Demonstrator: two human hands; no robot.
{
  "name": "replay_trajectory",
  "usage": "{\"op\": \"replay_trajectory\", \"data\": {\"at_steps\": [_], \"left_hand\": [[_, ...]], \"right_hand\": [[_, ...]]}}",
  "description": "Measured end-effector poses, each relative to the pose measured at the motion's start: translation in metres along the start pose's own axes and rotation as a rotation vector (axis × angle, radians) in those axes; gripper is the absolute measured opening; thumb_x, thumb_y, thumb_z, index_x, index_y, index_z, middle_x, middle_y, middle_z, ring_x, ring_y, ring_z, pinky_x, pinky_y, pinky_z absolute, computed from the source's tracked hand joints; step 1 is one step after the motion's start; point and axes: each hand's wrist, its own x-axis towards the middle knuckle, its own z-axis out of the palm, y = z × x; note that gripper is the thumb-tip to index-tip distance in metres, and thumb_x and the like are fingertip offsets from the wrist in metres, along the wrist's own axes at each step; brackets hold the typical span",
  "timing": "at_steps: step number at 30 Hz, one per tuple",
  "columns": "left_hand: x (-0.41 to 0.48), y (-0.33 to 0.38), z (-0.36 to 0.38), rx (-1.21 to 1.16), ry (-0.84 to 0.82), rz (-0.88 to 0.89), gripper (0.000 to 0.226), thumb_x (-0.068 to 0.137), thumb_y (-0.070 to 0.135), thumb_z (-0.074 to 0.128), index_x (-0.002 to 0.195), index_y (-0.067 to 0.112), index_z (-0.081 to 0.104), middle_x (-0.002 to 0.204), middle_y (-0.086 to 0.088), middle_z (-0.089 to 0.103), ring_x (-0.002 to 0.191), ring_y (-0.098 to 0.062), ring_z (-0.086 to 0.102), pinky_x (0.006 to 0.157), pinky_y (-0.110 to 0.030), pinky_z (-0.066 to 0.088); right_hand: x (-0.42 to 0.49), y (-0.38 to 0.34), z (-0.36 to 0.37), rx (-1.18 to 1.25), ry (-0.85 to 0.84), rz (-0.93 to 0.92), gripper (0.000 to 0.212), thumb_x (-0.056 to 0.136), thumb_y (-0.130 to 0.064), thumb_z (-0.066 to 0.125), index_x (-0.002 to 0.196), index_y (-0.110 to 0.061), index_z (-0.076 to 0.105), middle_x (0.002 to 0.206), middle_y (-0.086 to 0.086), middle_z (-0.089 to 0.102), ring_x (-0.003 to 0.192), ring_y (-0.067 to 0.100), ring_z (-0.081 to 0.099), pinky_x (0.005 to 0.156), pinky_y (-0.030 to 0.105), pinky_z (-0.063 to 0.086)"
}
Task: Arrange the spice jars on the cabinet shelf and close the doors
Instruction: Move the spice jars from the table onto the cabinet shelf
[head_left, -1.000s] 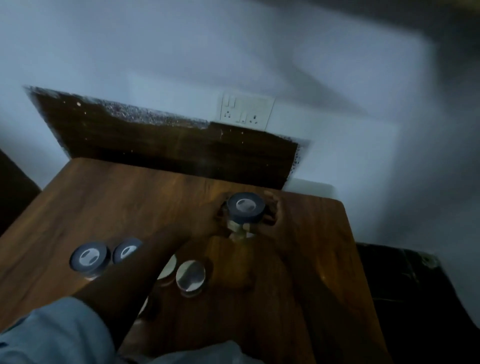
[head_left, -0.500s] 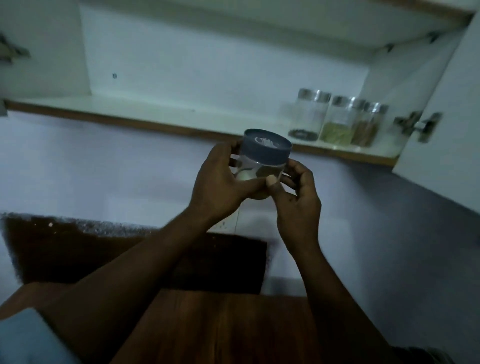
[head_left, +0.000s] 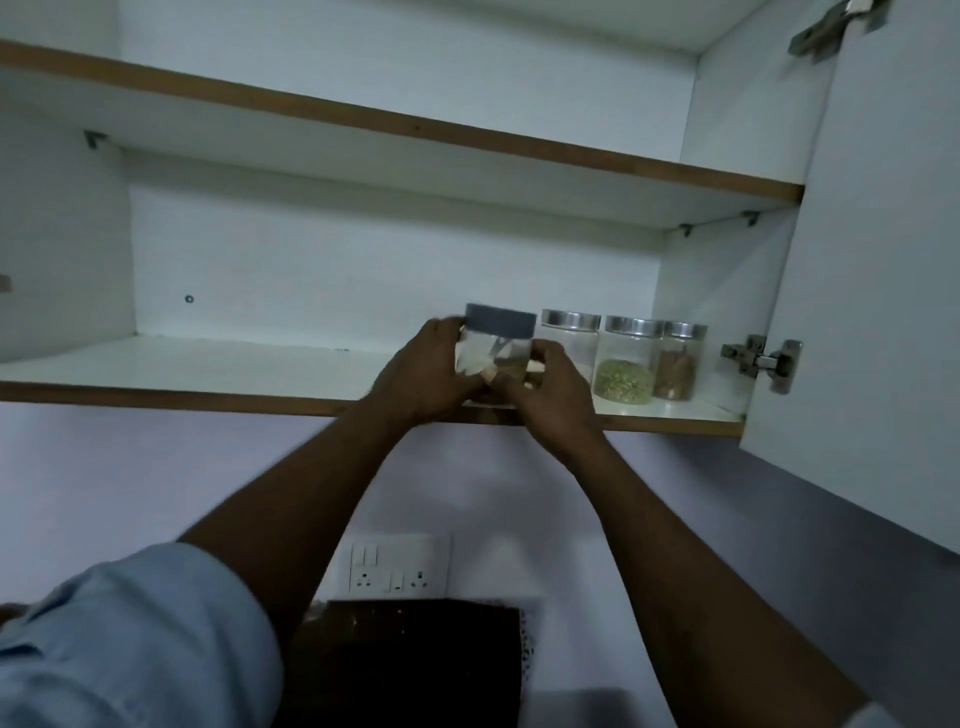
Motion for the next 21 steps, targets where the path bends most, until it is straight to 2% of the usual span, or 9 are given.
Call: {"op": "replay_trajectory", "data": {"at_steps": [2, 4, 7, 11, 13, 16, 21], "left_hand": [[-0.004, -0.014, 0.007, 0.057, -0.003, -0.022, 0.070, 0.076, 0.056, 0.075, 0.134, 0.023, 0.052, 0.125, 0.001, 0.062, 0.103, -0.020, 0.064, 0.078, -0.033, 0.051], [-0.005, -0.021, 0.015, 0.109, 0.045, -0.029, 0.068, 0.076, 0.061, 0.073, 0.129, 0.024, 0.053, 0.120, 0.002, 0.064, 0.096, -0.019, 0.064, 0.073, -0.031, 0.045], [-0.001, -0.021, 0.019, 0.135, 0.078, -0.046, 0.072, 0.075, 0.066, 0.071, 0.130, 0.023, 0.052, 0.118, 0.001, 0.067, 0.098, -0.021, 0.066, 0.072, -0.030, 0.043], [0.000, -0.019, 0.020, 0.158, 0.075, -0.098, 0.075, 0.076, 0.066, 0.070, 0.132, 0.020, 0.051, 0.114, 0.000, 0.071, 0.099, -0.024, 0.068, 0.071, -0.029, 0.040], [-0.001, -0.019, 0.020, 0.201, 0.069, -0.120, 0.071, 0.079, 0.067, 0.067, 0.124, 0.014, 0.055, 0.108, -0.004, 0.072, 0.096, -0.026, 0.068, 0.070, -0.031, 0.043], [-0.006, -0.016, 0.018, 0.308, 0.091, -0.155, 0.068, 0.080, 0.073, 0.061, 0.104, 0.009, 0.058, 0.096, -0.009, 0.072, 0.088, -0.029, 0.067, 0.068, -0.033, 0.044], [-0.035, -0.003, 0.005, 0.363, 0.130, -0.123, 0.068, 0.078, 0.069, 0.070, 0.109, 0.009, 0.060, 0.100, -0.008, 0.073, 0.092, -0.029, 0.068, 0.073, -0.035, 0.047]], "right_hand": [[0.003, 0.007, 0.007, -0.142, -0.002, -0.022, 0.049, 0.084, -0.041, 0.078, 0.127, -0.027, 0.058, 0.122, -0.007, 0.064, 0.109, 0.013, 0.064, 0.089, 0.031, 0.055], [0.003, 0.010, 0.011, -0.206, 0.022, -0.048, 0.048, 0.086, -0.042, 0.073, 0.130, -0.024, 0.060, 0.124, -0.003, 0.066, 0.109, 0.014, 0.064, 0.091, 0.036, 0.056], [0.002, 0.012, 0.016, -0.260, 0.069, -0.087, 0.036, 0.091, -0.042, 0.068, 0.121, -0.021, 0.066, 0.113, -0.002, 0.072, 0.100, 0.014, 0.067, 0.083, 0.032, 0.056], [0.006, 0.013, 0.018, -0.311, 0.055, -0.030, 0.050, 0.092, -0.044, 0.067, 0.129, -0.013, 0.060, 0.115, 0.004, 0.073, 0.097, 0.018, 0.069, 0.078, 0.030, 0.054], [0.007, 0.012, 0.018, -0.311, 0.038, 0.000, 0.059, 0.091, -0.046, 0.068, 0.137, -0.012, 0.053, 0.121, 0.006, 0.071, 0.103, 0.021, 0.069, 0.082, 0.032, 0.055], [0.000, 0.010, 0.017, -0.314, 0.060, -0.038, 0.063, 0.091, -0.046, 0.068, 0.142, -0.013, 0.049, 0.124, 0.007, 0.070, 0.110, 0.023, 0.067, 0.087, 0.033, 0.055], [-0.043, 0.013, 0.017, -0.332, 0.244, -0.298, 0.048, 0.087, -0.016, 0.074, 0.131, -0.003, 0.058, 0.123, 0.012, 0.064, 0.115, 0.028, 0.059, 0.096, 0.042, 0.051]]}}
